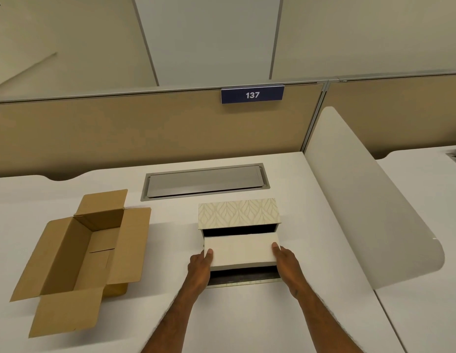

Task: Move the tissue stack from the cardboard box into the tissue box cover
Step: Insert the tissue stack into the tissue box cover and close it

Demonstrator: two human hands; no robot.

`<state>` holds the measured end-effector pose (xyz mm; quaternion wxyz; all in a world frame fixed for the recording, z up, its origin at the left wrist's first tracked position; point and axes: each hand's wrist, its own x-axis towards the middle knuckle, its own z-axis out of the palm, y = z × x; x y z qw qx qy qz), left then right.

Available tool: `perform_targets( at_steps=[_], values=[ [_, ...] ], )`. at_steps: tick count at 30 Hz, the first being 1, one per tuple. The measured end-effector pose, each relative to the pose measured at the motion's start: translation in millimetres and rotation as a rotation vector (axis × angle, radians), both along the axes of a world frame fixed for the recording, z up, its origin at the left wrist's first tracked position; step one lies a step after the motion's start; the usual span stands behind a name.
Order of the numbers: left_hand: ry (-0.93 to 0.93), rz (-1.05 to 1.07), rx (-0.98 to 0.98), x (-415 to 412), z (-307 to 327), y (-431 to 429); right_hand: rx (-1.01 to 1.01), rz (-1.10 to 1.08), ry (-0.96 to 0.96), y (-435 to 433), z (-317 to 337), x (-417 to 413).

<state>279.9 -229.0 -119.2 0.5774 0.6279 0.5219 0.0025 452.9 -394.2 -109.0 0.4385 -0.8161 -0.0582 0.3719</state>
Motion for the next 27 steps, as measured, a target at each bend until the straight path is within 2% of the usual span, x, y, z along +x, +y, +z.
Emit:
perform_targets(
  at_steps=[8, 19, 24, 27],
  values=[
    [-0.029, 0.057, -0.010, 0.0, 0.6, -6.0, -0.018, 0.054, -0.084, 1.6, 5.8, -1.0],
    [0.025, 0.043, 0.011, 0.5, 1.0, -9.3, 0.001, 0.045, -0.023, -1.7, 11.0, -1.6],
    [0.014, 0.066, -0.055, -1.2, 9.3, -2.4, 0.051, 0.003, 0.080, -2.1, 22.4, 5.3],
    [-0.030, 0.105, -0.032, -0.6, 26.1, 12.1, 0.087, -0.114, -0.054, -1.0, 35.8, 20.9]
  ],
)
